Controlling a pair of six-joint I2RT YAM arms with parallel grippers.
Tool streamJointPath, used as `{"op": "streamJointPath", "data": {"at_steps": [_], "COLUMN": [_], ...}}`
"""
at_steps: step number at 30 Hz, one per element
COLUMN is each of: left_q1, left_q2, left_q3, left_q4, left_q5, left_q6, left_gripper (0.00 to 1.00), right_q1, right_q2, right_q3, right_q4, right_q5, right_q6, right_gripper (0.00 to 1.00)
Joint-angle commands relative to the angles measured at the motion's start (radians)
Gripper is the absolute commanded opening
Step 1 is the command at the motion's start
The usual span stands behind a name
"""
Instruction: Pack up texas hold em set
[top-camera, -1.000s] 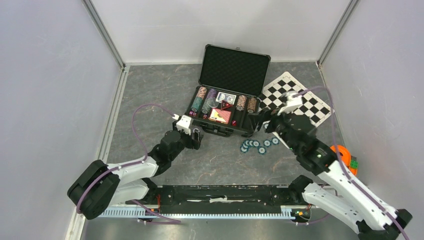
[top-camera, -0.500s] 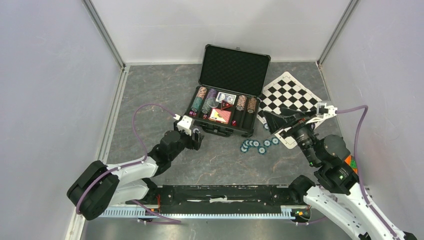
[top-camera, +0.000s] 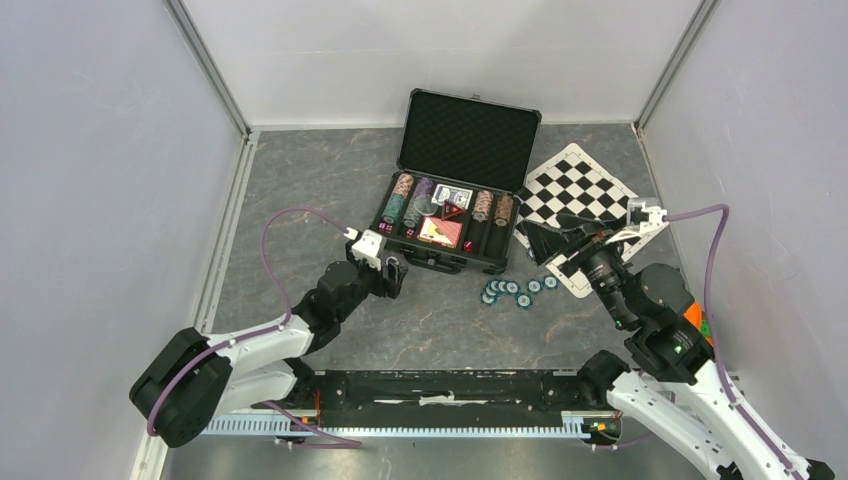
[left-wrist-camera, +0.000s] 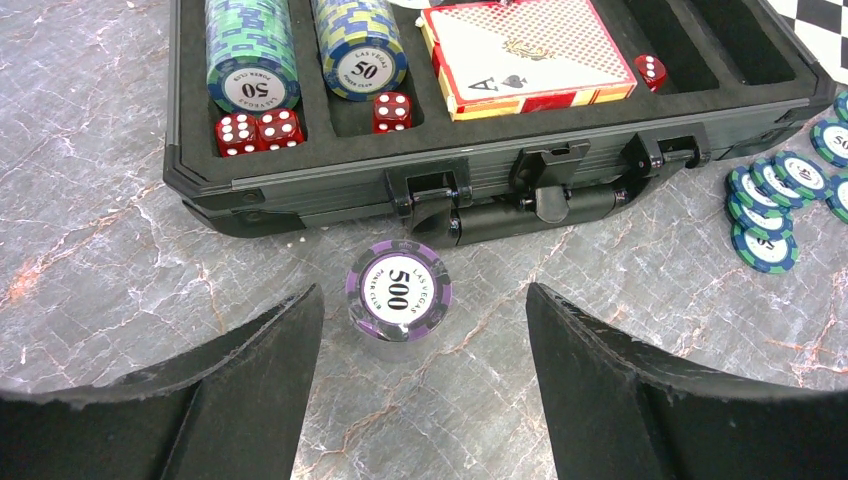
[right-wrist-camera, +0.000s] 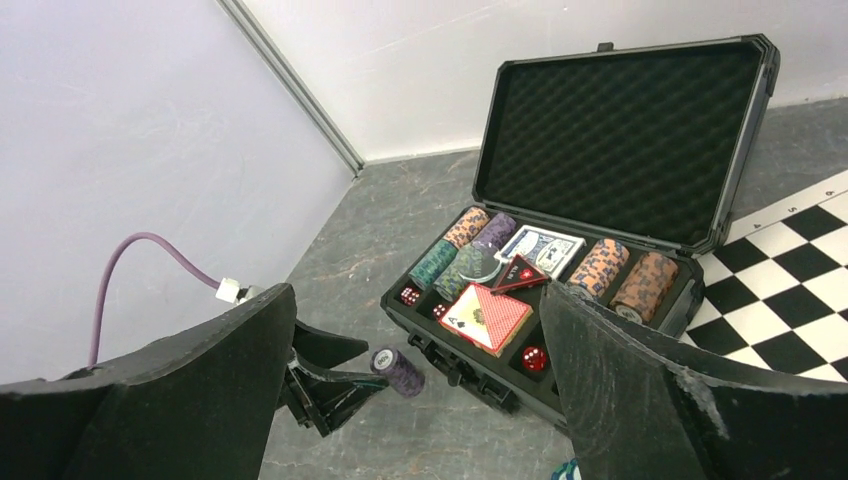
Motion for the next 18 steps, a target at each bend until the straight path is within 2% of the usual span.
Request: {"op": "streamJointPath", "data": {"at_steps": [1, 18], "left_q1": [-0.005, -0.004], "left_q2": [-0.003, 0.069], "left_q3": [0.018, 0.038], "left_q4": [0.024, 0.027], "left_q5": [0.002, 0.042], "left_q6": [0.046, 0.018], "left_gripper": [0.80, 0.80], "right_q1": [0.000, 0.000], "right_q2": [0.003, -0.026], "right_q3": [0.032, 0.013], "right_q4": [0.028, 0.051], "right_q5": [-0.022, -0.008], "right_q6": [-0.022, -0.027], "right_gripper": [0.98, 0.98]}}
